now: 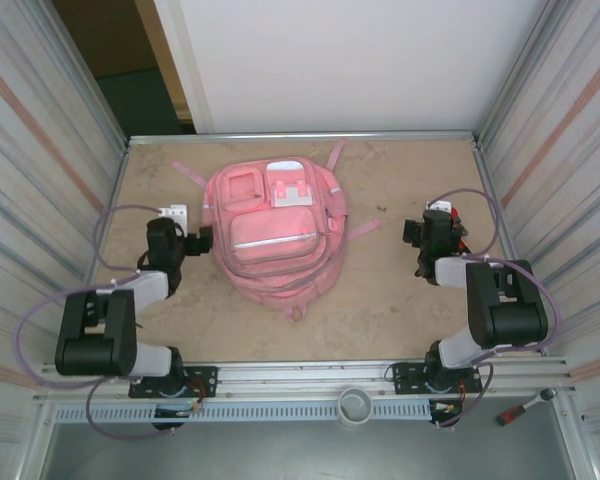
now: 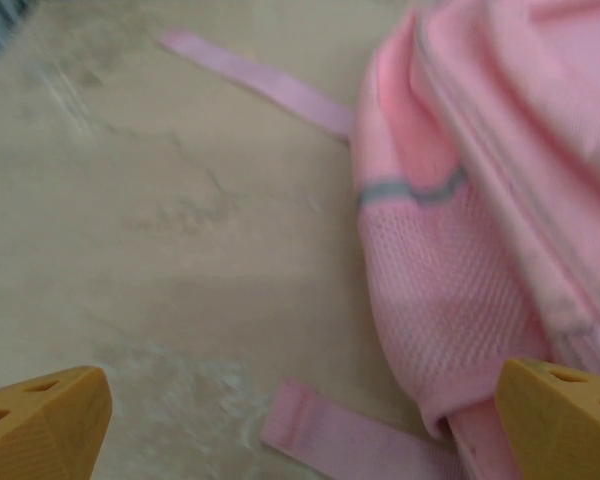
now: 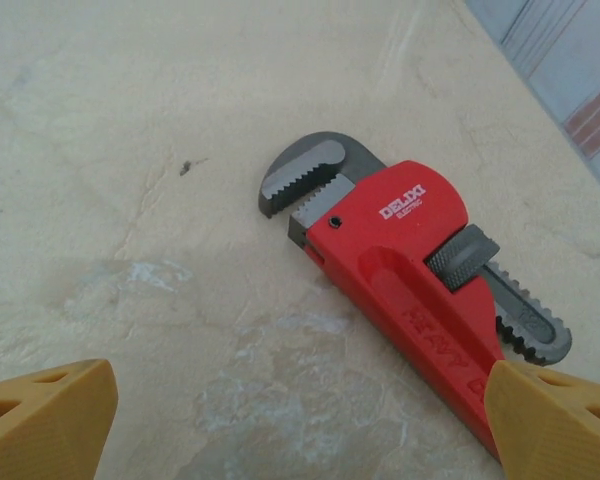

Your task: Pack the student bag

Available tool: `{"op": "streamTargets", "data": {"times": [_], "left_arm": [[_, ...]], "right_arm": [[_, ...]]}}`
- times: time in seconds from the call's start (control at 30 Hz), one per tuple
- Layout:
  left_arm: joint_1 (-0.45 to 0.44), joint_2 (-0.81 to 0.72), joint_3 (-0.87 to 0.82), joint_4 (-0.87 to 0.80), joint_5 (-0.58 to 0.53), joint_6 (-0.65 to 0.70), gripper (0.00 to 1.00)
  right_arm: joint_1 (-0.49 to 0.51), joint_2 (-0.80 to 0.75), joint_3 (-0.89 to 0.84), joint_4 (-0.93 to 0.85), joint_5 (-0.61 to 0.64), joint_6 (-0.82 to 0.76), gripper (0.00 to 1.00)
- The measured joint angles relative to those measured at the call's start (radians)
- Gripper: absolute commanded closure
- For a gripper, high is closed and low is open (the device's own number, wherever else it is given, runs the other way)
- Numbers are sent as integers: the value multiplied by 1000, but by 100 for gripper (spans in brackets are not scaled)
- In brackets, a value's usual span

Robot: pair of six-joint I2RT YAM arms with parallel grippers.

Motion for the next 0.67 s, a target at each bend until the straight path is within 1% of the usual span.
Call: {"op": "streamTargets", "data": {"times": [0.1,0.17,0.23,0.43,0.67], "left_arm": [[-2,81,-35,134,12,0,1],[-2,107,-35,171,11,2,1],[-2,110,-35,189,11,6,1],[-2,110,-35,225,11,8,1],[-2,110,-35,229,11,8,1]], "right_arm": [[-15,-7,-69,104,-62,2,6],[-39,7,-97,174,-95,5,5],[-56,20,-101,200,-114,14,0],[-64,20,-102,250,-154,24,0],[-64,20,-102,258,-161,24,0]]}}
